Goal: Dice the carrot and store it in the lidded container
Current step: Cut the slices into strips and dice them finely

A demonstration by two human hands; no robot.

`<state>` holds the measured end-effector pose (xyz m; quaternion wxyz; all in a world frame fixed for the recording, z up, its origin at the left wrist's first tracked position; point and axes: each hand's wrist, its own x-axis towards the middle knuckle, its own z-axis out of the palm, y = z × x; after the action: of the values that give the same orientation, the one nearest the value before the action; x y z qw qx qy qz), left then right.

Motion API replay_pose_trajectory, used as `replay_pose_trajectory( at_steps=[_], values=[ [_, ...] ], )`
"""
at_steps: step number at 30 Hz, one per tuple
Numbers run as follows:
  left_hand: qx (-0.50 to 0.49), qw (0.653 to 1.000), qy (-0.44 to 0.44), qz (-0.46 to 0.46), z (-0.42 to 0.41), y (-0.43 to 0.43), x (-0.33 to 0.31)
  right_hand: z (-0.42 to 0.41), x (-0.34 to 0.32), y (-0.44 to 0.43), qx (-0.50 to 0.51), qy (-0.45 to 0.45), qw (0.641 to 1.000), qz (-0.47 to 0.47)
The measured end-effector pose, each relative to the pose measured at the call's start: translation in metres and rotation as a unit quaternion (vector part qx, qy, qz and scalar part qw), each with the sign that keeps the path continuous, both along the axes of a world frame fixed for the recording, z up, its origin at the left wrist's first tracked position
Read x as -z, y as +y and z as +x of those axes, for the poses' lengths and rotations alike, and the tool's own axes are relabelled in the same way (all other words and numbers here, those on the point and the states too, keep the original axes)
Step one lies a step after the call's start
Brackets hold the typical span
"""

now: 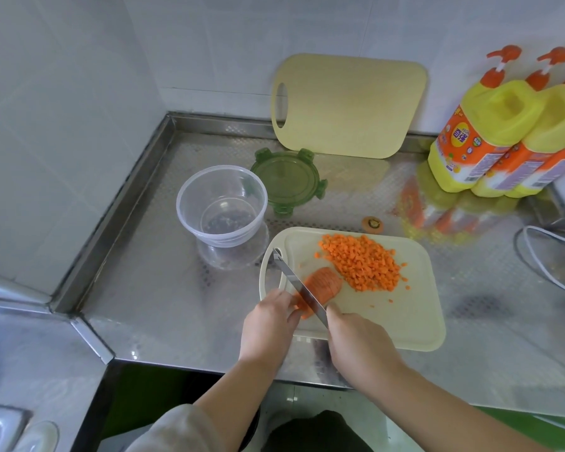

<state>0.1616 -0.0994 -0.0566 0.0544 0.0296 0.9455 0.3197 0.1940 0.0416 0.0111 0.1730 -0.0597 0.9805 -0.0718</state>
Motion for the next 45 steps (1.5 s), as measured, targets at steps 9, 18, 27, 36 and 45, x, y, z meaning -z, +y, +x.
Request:
replay_pose_trajectory(
  at_steps=[9, 18, 27, 36, 45],
  values=[
    [-0.013, 1.0, -0.001, 0.016, 0.002, -0.001, 0.0, -0.013, 0.017, -0.005, -0.002, -0.033, 0.999, 0.017],
    [0.003, 0.999, -0.026, 0.023, 0.002, -0.005, -0.008, -0.005, 0.006, 0.004, 0.029, 0.018, 0.999, -0.023],
    [0.001, 1.0, -0.005, 0.023, 0.003, -0.003, -0.008, 0.0, 0.0, 0.0, 0.015, 0.018, 1.0, -0.006],
    [0.0, 1.0, 0.007, 0.025, 0.002, -0.003, -0.006, 0.0, 0.002, -0.001, 0.017, 0.023, 1.0, -0.003],
    [-0.01, 0.998, 0.018, 0.052, 0.002, -0.003, -0.002, 0.002, 0.006, 0.0, 0.004, 0.022, 1.0, -0.003]
  ],
)
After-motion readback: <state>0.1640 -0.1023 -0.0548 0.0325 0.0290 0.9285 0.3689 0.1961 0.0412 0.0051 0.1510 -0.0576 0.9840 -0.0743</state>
